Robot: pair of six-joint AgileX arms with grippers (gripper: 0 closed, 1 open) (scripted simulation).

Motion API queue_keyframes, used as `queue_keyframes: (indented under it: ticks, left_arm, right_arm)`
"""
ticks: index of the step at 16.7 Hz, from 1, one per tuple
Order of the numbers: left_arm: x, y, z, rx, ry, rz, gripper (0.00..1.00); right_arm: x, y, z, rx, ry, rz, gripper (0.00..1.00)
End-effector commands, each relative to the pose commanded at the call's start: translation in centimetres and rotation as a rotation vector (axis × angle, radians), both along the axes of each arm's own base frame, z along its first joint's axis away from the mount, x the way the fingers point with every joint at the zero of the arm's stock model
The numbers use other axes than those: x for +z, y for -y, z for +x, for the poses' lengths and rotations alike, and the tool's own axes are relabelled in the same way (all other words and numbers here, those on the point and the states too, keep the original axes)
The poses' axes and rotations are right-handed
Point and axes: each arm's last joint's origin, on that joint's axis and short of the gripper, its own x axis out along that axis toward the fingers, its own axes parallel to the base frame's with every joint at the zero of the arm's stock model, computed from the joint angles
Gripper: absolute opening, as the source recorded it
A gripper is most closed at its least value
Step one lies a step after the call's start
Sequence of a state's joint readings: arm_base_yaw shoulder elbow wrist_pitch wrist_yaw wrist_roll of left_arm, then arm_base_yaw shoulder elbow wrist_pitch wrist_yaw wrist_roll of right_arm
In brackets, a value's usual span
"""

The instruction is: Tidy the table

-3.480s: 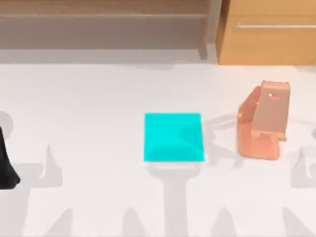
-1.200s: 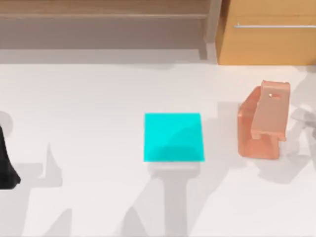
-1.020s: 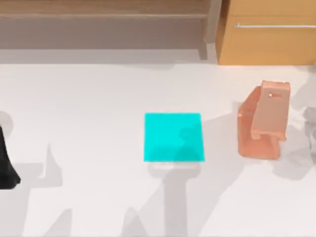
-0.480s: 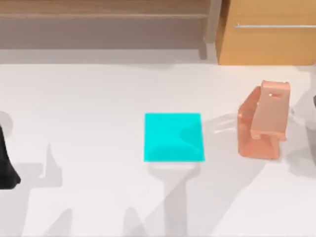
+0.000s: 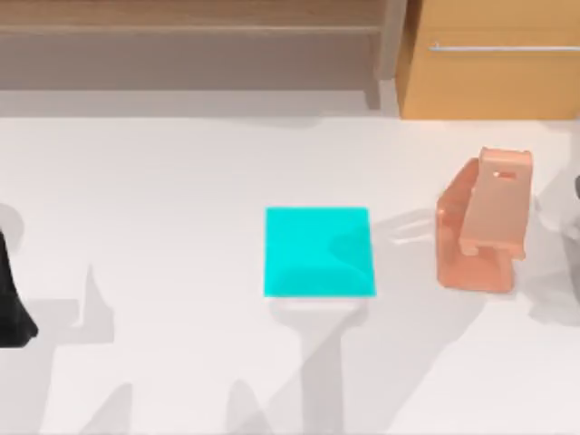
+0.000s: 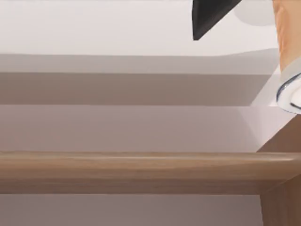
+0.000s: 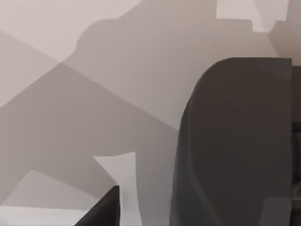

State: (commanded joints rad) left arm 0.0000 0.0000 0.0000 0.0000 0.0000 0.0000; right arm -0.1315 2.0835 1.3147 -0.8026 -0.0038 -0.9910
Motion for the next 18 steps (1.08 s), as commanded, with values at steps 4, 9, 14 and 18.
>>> queue_keyframes:
  ticks: [4,9,14,18]
  left_arm:
    - [0.0,0.0,0.0,0.000,0.000,0.000,1.00]
    - [0.0,0.0,0.0,0.000,0.000,0.000,1.00]
    - [0.0,0.0,0.0,0.000,0.000,0.000,1.00]
    - [0.0,0.0,0.0,0.000,0.000,0.000,1.00]
  right_arm:
    - [0.0,0.0,0.0,0.000,0.000,0.000,0.10]
    - [0.0,0.0,0.0,0.000,0.000,0.000,0.00]
    - [1.1,-0.1,-0.2,-0.008,0.010,0.006,0.00]
    - [3.0,-0.1,0.2,-0.006,0.012,0.006,0.00]
